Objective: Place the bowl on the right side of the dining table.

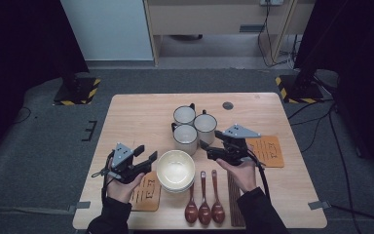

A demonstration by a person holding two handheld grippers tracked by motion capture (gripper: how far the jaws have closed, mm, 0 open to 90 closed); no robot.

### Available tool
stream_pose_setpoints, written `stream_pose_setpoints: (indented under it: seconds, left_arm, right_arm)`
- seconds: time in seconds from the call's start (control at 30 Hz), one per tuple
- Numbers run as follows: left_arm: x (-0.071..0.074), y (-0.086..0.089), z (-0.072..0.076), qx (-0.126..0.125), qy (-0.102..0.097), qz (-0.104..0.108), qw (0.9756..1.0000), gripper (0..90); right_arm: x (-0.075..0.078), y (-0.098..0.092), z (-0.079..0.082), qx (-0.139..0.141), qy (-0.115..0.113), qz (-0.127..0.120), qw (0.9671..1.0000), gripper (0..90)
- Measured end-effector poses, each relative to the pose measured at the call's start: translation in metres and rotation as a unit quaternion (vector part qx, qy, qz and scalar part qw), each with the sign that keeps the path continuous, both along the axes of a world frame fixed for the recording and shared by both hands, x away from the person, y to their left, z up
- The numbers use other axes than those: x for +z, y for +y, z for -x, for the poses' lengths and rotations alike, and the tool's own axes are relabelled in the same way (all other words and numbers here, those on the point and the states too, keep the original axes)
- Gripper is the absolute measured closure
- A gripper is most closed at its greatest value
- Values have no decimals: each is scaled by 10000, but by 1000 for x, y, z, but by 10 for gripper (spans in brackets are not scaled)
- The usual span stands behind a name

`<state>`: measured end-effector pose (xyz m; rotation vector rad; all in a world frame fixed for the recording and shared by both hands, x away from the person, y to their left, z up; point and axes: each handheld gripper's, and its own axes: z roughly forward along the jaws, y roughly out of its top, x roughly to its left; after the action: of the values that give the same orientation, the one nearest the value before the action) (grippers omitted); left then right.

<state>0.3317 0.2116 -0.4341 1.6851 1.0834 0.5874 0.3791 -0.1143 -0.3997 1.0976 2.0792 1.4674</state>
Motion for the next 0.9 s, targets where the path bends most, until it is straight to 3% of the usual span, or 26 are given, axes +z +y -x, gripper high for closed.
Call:
stream_pose_setpoints:
  seconds: [0.9]
  left_arm:
    - [-11, -14, 0, -92, 133, -53, 9999, 484]
  right_arm:
    - [-22, 38, 4, 362, 208, 211, 9989, 377]
